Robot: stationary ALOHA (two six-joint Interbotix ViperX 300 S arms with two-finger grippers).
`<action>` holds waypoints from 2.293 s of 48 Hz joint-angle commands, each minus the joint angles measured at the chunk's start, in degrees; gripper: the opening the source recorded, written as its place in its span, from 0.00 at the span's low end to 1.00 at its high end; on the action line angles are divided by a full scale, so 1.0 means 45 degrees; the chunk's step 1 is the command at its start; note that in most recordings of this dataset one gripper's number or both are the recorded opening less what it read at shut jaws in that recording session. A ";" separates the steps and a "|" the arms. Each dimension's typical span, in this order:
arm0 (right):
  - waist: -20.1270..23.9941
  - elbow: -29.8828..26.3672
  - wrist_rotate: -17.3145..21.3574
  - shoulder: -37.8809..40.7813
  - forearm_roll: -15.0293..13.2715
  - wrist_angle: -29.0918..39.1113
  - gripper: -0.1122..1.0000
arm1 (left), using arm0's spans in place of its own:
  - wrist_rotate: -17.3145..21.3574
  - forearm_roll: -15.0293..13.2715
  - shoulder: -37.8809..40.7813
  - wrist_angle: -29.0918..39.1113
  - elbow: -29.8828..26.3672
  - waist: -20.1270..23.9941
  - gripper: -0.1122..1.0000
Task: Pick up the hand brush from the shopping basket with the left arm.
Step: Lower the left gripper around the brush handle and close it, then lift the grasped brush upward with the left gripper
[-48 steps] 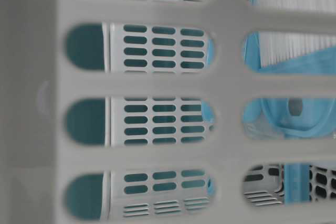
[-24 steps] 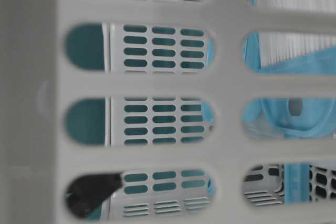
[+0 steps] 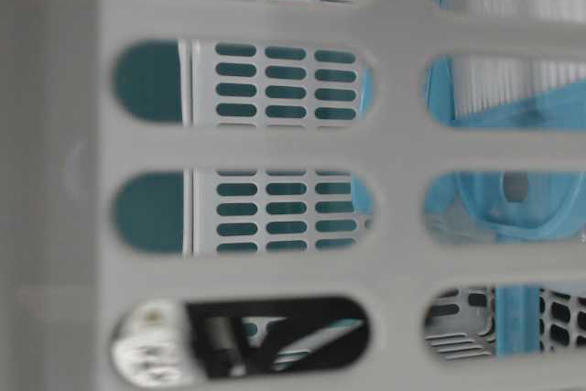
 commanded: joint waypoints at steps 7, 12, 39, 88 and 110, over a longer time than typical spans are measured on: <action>0.0020 -0.0020 0.0039 0.0039 0.0000 -0.0137 0.80 | -0.0039 0.0039 0.0469 -0.0020 0.0215 -0.0059 0.92; 0.0020 0.0020 0.0039 0.0039 0.0020 -0.0137 0.80 | 0.0078 0.0020 0.0703 -0.0098 0.0527 -0.0059 0.92; 0.0020 0.0195 0.0254 0.0000 0.0039 -0.0137 0.80 | 0.0117 0.0039 0.1309 -0.1074 0.1309 -0.0039 0.91; 0.0020 0.0352 0.0293 0.0000 0.0059 -0.0176 0.80 | 0.1270 0.0039 -0.0762 -0.0781 0.0508 -0.0039 0.32; 0.0020 0.0391 0.0293 0.0000 0.0059 -0.0176 0.80 | 0.1211 0.0039 -0.2559 0.4375 -0.3340 0.0449 0.32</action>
